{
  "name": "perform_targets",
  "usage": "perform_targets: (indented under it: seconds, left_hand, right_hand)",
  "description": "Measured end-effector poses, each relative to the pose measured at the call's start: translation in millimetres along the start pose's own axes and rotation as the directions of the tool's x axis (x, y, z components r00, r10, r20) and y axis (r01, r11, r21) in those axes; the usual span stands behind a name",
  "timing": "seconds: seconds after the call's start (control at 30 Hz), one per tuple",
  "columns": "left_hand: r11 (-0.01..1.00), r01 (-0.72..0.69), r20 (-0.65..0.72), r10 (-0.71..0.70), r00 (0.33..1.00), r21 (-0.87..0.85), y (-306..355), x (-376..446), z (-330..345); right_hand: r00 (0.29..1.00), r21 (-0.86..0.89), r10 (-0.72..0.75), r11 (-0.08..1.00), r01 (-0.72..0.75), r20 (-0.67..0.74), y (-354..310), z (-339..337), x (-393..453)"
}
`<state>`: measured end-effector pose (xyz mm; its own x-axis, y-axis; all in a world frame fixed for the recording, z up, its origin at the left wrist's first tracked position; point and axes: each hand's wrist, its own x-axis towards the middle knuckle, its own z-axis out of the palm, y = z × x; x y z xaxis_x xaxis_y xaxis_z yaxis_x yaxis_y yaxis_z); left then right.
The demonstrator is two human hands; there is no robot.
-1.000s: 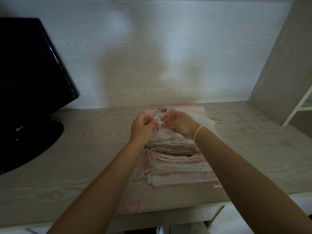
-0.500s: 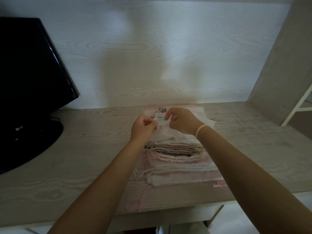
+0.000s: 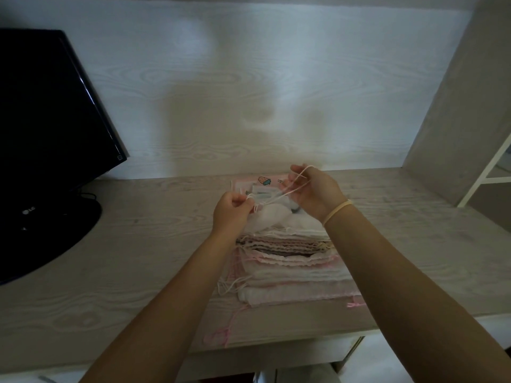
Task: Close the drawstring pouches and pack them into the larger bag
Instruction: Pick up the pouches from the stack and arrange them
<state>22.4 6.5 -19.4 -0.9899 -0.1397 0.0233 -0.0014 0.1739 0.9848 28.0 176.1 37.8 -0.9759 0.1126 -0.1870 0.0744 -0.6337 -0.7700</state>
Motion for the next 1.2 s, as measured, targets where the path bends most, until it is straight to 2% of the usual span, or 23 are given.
perform_targets:
  seconds: [0.03, 0.1, 0.17, 0.23, 0.3, 0.4, 0.43, 0.47, 0.53, 0.6, 0.67, 0.73, 0.8, 0.87, 0.9, 0.97, 1.03, 1.2]
  left_hand:
    - [1.000, 0.004, -0.011, -0.004, 1.000, 0.000, 1, -1, 1]
    - [1.000, 0.006, -0.040, -0.005, 0.999, 0.023, 3, -3, 2]
    - [0.998, 0.003, -0.069, 0.001, 0.998, 0.063, 1, -2, 1]
    - [0.996, -0.002, -0.102, 0.011, 0.995, 0.089, 0, -1, -1]
    - [0.992, -0.006, -0.117, 0.020, 0.993, 0.123, -1, -2, -1]
    - [0.988, -0.011, -0.113, 0.029, 0.993, 0.154, -2, -5, 1]
    - [0.987, -0.015, -0.120, 0.034, 0.992, 0.162, -1, -6, 0]
    - [0.984, -0.023, -0.133, 0.046, 0.990, 0.174, -2, -6, 0]
    - [0.976, -0.044, -0.154, 0.078, 0.985, 0.211, -3, -6, -4]
    - [0.959, -0.045, -0.181, 0.098, 0.979, 0.280, -5, -6, -9]
    - [0.887, -0.079, -0.201, 0.189, 0.961, 0.455, -6, -4, -14]
    - [0.815, -0.231, -0.080, 0.319, 0.944, 0.531, -1, -2, -17]
    - [0.761, -0.426, 0.183, 0.388, 0.903, 0.490, 12, -4, -18]
    - [0.680, -0.522, 0.429, 0.322, 0.844, 0.516, 22, -4, -17]
    - [0.634, -0.533, 0.490, 0.266, 0.830, 0.560, 24, -3, -17]
    - [0.530, -0.544, 0.516, 0.217, 0.829, 0.650, 24, 1, -17]
    - [0.451, -0.563, 0.513, 0.240, 0.824, 0.693, 25, 4, -18]
    - [0.332, -0.594, 0.559, 0.205, 0.804, 0.733, 33, 3, -18]
  right_hand:
    - [0.999, -0.032, 0.025, 0.999, -0.023, 0.032, 1, -1, 0]
    - [0.999, -0.247, 0.022, 0.969, -0.011, 0.045, 3, -1, -1]
    - [0.998, -0.557, -0.065, 0.828, 0.061, 0.013, 4, -2, -2]
    - [0.982, -0.827, -0.189, 0.547, 0.131, 0.030, 3, -2, -4]
    - [0.972, -0.951, -0.195, 0.253, 0.179, 0.131, 2, -1, -8]
    - [0.959, -0.919, 0.004, -0.284, 0.272, 0.283, 3, 3, -13]
    - [0.958, -0.874, 0.096, -0.394, 0.285, 0.270, 4, 4, -15]
    - [0.954, -0.837, 0.168, -0.458, 0.299, 0.249, 5, 4, -16]
    - [0.939, -0.801, 0.202, -0.490, 0.344, 0.280, 7, -1, -13]
    - [0.942, -0.845, 0.133, -0.416, 0.336, 0.309, 9, -5, -11]
    - [0.945, -0.873, 0.074, -0.367, 0.322, 0.318, 12, -5, -10]
    - [0.947, -0.884, 0.054, -0.346, 0.315, 0.316, 15, -5, -10]
    - [0.946, -0.890, 0.045, -0.328, 0.317, 0.321, 18, -4, -11]
    - [0.944, -0.894, 0.033, -0.314, 0.321, 0.328, 18, -2, -12]
    - [0.944, -0.895, 0.023, -0.311, 0.321, 0.330, 18, -1, -13]
    - [0.941, -0.900, 0.001, -0.290, 0.324, 0.339, 18, 0, -15]
    - [0.937, -0.901, -0.013, -0.277, 0.333, 0.350, 18, 1, -16]
    - [0.935, -0.901, -0.018, -0.275, 0.337, 0.355, 20, 1, -18]
